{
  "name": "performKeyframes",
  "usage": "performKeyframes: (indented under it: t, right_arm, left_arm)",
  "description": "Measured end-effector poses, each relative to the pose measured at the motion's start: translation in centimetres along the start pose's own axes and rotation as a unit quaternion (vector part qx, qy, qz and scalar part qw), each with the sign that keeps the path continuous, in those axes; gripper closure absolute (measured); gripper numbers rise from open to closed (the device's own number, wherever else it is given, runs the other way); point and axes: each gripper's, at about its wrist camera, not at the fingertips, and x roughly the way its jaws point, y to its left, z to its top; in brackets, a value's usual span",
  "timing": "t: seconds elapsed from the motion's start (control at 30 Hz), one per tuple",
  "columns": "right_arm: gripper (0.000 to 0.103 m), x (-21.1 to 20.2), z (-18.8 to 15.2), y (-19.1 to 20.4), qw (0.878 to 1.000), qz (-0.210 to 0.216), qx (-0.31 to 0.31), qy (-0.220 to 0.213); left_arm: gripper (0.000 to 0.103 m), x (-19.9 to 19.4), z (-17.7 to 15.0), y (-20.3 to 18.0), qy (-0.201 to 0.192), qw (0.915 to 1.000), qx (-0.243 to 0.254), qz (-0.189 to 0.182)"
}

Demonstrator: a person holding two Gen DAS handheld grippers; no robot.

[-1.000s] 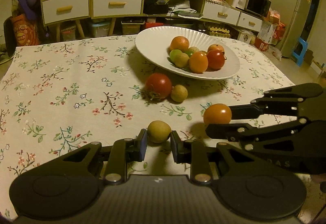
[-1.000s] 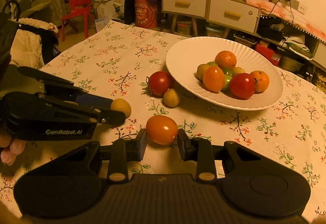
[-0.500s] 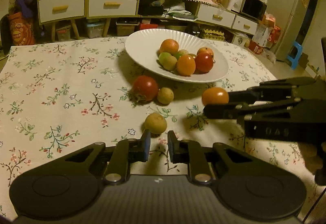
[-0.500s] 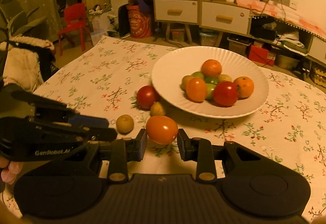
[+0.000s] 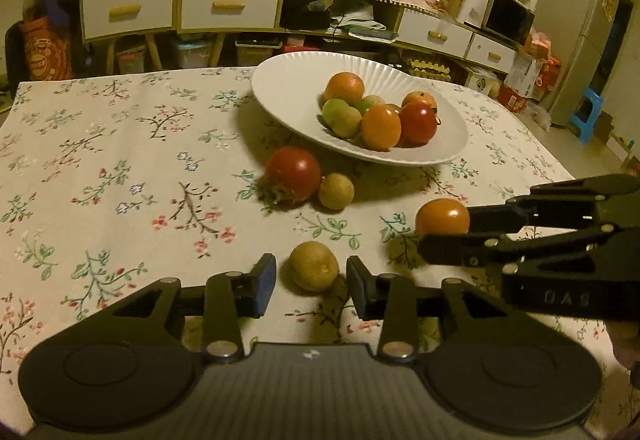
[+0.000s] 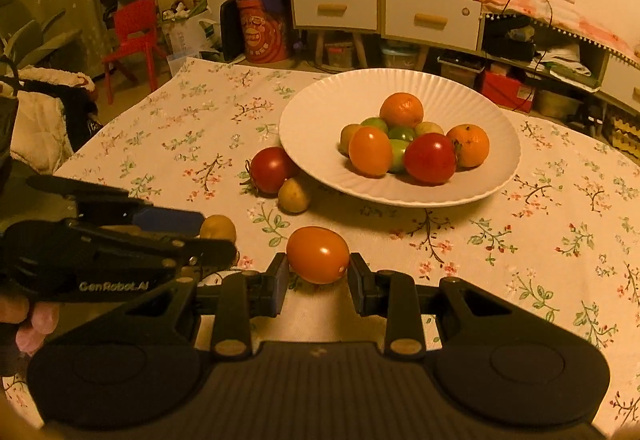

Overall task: Organize fruits
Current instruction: 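Carry the beige tomato in the left gripper and orange tomato in the right gripper toward the plate, then lower the beige tomato in the left gripper and orange tomato in the right gripper onto the plate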

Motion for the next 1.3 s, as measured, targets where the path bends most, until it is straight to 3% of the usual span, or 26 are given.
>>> performKeyframes:
  t: [0.07, 0.27, 0.57, 0.83, 1.3]
  right_arm:
    - [0.075, 0.1, -0.1, 0.0, 1.000, -0.001, 0.000, 0.002]
    - [0.075, -0.2, 0.3, -0.3, 1.000, 0.000, 0.004, -0.004]
    - [0.075, -0.9, 2.4, -1.4, 0.999, -0.007, 0.013, -0.028]
    - [0.075, 0.1, 6.2, -4.4, 0.997, -0.044, 0.023, -0.058]
    - [0.075, 4.8, 9.2, -7.4, 0.995, -0.094, 0.015, -0.031]
  left_arm:
    - [0.079, 0.1, 0.0, -0.3, 0.002, 1.0000, 0.005, -0.001]
    - [0.079, -0.5, 0.6, -0.6, -0.006, 1.0000, 0.005, -0.001]
    - [0.079, -1.5, 4.1, -1.5, -0.043, 0.9989, 0.016, -0.012]
    - [0.079, 1.7, 7.9, -1.2, -0.057, 0.9983, 0.013, -0.003]
    - [0.079, 5.6, 10.2, -0.8, -0.039, 0.9991, 0.014, 0.007]
